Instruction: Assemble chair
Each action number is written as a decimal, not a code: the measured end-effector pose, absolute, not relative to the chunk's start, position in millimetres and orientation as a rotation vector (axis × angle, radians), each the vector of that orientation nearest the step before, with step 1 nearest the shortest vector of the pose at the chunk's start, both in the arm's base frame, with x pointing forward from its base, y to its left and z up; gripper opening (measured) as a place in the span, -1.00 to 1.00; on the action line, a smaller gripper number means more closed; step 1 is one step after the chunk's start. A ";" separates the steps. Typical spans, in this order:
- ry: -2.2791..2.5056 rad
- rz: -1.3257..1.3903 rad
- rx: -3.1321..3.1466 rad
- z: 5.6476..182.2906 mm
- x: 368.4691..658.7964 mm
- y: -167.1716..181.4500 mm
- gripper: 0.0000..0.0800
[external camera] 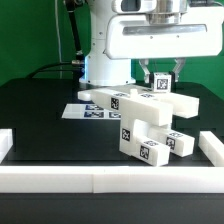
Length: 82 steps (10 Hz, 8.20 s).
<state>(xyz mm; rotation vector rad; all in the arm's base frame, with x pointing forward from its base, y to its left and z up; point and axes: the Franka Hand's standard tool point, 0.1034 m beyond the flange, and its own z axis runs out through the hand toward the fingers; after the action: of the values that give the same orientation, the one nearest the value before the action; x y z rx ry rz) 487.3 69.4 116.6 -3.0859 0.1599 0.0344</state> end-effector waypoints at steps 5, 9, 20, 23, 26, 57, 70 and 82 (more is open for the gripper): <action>0.677 0.048 -3.018 116.5 487.2 69.7 -0.28; 1.031 0.057 -2.920 116.4 487.1 70.0 -0.28; 1.290 0.072 -2.822 117.3 488.0 72.1 0.42; 0.891 0.057 -2.965 117.9 489.1 72.5 0.62; 0.530 0.047 -3.047 117.9 489.1 73.2 0.62; 1.640 0.093 -2.593 116.1 488.6 73.6 -0.28; 0.338 0.067 -3.051 116.9 486.6 80.5 0.62; -0.411 0.039 -3.035 115.3 484.9 77.5 0.09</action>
Offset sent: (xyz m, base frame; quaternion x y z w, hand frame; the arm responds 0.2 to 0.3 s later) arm 0.0000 0.0000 0.0000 0.0000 0.0000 0.1938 0.9810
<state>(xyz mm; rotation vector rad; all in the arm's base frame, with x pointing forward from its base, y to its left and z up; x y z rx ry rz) 484.9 77.5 115.3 -3.0346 -0.4115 0.0387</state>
